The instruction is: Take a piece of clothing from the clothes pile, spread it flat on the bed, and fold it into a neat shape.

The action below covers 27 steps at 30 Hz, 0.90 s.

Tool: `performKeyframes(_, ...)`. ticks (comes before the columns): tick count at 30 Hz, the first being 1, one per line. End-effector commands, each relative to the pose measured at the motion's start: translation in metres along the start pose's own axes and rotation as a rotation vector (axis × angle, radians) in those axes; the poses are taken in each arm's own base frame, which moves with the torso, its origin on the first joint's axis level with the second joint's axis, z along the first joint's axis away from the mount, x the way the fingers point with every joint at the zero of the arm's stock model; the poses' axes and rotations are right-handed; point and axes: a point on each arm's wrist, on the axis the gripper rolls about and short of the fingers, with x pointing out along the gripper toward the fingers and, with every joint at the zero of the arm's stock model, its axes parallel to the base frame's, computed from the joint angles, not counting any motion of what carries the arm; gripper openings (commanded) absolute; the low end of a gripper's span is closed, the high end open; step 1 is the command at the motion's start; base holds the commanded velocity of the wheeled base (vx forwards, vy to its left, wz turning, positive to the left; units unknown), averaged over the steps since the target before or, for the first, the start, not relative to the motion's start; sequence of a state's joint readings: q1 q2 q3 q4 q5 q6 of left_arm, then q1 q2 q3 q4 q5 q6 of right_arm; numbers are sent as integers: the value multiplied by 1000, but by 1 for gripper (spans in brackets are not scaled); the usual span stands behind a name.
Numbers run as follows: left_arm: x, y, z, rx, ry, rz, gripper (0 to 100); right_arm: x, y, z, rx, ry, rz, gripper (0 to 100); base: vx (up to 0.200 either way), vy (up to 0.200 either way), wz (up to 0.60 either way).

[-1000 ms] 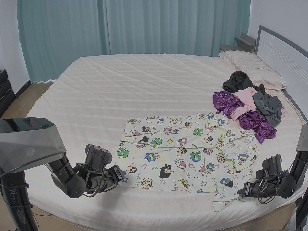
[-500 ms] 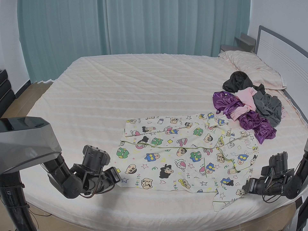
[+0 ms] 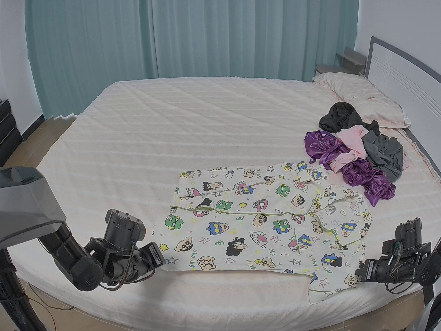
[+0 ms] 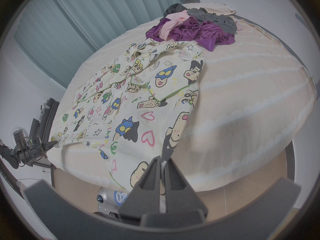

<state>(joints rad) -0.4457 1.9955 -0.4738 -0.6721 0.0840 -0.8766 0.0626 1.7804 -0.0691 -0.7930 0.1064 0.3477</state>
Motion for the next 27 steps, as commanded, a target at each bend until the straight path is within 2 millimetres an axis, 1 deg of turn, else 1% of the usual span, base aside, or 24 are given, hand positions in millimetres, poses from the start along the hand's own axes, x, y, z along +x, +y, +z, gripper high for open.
performKeyframes(1,-11,5,-3,1,-3,1,0,-15,3,4,-9,-52,16,0,0,0,0)
performKeyframes(7,-22,9,-5,4,-3,-1,0,-26,3,2,-40,-25,6,0,0,0,0)
performKeyframes(9,-26,11,-10,11,7,1,0,-32,3,0,-59,-4,-4,0,0,0,0)
performKeyframes(14,-32,19,-23,34,47,26,0,-40,4,1,-57,74,-30,0,0,0,0)
performKeyframes(18,-34,22,-29,44,64,34,0,-41,4,1,-53,116,-42,0,0,0,0)
performKeyframes(19,-35,25,-33,51,79,47,0,-40,4,0,-62,133,-47,0,0,0,0)
performKeyframes(24,-34,27,-35,53,89,54,0,-34,3,-2,-66,166,-57,0,0,0,0)
performKeyframes(27,-36,28,-41,67,107,58,0,-32,1,-6,-95,199,-65,0,0,0,0)
